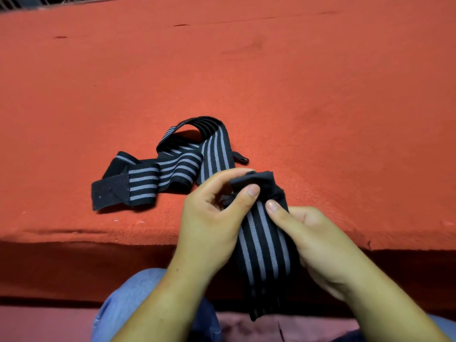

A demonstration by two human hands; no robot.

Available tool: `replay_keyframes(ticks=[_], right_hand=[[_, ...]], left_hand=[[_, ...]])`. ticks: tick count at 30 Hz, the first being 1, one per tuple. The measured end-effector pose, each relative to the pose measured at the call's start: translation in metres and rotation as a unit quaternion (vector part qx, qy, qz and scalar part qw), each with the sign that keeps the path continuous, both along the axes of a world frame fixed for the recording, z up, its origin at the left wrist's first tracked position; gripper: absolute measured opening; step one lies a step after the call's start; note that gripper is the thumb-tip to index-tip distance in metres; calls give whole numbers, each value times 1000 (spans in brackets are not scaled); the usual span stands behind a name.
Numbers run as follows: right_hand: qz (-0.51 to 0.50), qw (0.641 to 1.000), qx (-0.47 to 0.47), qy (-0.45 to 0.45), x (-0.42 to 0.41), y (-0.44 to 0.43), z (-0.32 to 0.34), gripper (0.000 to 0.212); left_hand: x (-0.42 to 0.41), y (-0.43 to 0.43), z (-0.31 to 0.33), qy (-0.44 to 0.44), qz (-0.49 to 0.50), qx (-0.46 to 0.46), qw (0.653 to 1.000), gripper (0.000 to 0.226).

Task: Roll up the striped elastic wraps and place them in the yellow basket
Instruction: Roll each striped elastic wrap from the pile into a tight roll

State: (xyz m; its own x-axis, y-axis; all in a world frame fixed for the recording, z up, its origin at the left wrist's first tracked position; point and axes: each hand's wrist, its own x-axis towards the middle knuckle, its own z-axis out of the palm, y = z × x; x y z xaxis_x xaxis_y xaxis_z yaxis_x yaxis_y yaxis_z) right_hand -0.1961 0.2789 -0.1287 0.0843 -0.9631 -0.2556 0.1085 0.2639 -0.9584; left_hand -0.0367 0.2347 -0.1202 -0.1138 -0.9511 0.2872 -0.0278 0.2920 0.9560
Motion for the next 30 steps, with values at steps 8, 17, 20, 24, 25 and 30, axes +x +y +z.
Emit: replay_keyframes(ticks=[8,17,20,24,25,30], right_hand=[[-29,989,41,-139,-2,0,8,40],[-43,970,75,-227,-7,-2,12,46],[-12,967,66,-246,-8,-1,14,58],[-21,979,13,-202,-5,1,17,52],[-29,982,6,-187,-4,1,17,47],[-31,985,-13,-167,-9,1,19,39]], left_hand=[[-2,3,2,-14,-63,-17,998,33],[-2,0,-4,-44,-86,-44,994,39],[-1,0,-4,-70,-79,-56,993,41],[-1,4,-2,-114,-84,-72,987,44],[-1,5,-1,-124,-88,-76,985,45],[1,6,1,-106,-131,-30,985,45]])
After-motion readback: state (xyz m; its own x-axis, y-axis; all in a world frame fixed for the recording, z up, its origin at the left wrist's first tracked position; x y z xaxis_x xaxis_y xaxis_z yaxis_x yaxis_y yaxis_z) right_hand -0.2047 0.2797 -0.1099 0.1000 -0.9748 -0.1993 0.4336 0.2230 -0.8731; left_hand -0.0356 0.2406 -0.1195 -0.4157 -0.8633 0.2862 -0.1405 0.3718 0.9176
